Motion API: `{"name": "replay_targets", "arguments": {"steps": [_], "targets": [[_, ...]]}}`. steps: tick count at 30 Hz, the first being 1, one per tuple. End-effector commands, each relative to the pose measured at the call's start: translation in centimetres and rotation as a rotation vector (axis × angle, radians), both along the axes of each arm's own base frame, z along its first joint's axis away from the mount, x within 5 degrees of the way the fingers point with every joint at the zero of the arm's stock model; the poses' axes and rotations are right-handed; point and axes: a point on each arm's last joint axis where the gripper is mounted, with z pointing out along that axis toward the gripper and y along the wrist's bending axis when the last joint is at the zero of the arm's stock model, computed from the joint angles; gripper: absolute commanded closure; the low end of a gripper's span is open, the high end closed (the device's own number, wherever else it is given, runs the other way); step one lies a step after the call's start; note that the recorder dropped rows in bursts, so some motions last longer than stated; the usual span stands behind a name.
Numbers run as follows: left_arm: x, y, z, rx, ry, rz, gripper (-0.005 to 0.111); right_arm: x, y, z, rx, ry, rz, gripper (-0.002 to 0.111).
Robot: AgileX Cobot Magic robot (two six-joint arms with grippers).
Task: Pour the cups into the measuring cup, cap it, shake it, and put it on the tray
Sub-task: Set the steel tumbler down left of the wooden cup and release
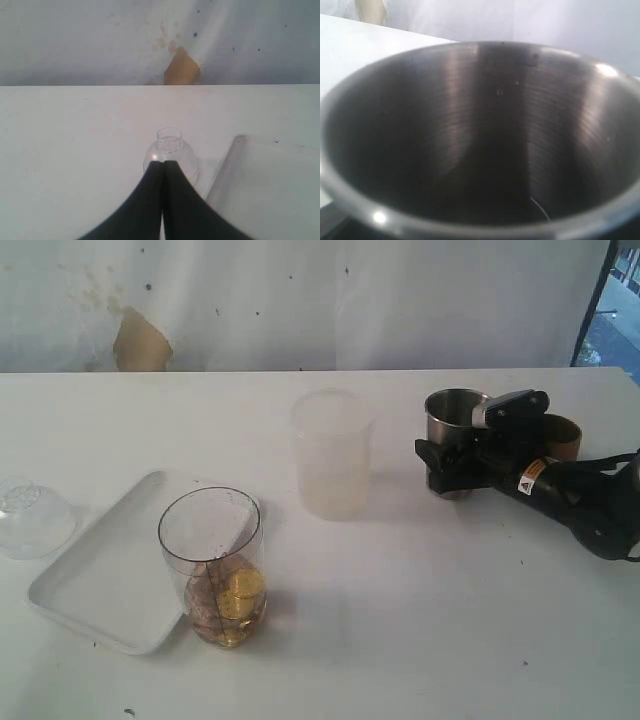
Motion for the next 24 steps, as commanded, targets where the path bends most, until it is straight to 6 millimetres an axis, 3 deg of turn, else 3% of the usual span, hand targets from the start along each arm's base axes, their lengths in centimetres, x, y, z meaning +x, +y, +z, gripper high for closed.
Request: {"name": "replay_targets", "arguments": {"steps": [1,3,6,8,9,11,15,20,24], "targets": [[0.0,-0.1,-0.1,-0.005,-0.003,-0.010,0.107,0.3,0.0,0.5,0.016,-0.042,0.002,0.107],[0.0,-0.1,-0.1,-0.005,-0.003,-0.010,0.107,0.3,0.0,0.5,0.016,-0.043,0.002,0.101],[0.0,-0.1,-0.1,-0.005,-0.003,-0.010,0.107,0.2,0.0,0.5,0.012,-0.043,0.009,0.073],[0.0,-0.1,-0.1,-0.005,-0.003,-0.010,0.107,0.2,0.1,0.5,0.009,-0.043,0.018,0.035],[0.0,-0.1,-0.1,-0.005,-0.003,-0.010,0.107,0.2,0.1,0.5,0.009,-0.043,0.018,0.021],[0.0,-0.1,-0.1,-0.005,-0.003,-0.010,0.107,0.2,0.1,0.4,0.008,-0.041,0.020,0.005],[0.0,-0.1,-0.1,-0.005,-0.003,-0.010,0.107,0.2,0.2,0.9,0.022,-0.068,0.028,0.003],[0.0,-0.1,-0.1,-0.005,-0.003,-0.010,0.107,0.2,0.3,4.5,0.003,-0.146,0.041,0.003],[0.0,-0.1,-0.1,-0.005,-0.003,-0.010,0.107,-0.1,0.4,6.0,-0.040,-0.145,0.073,0.003]]}}
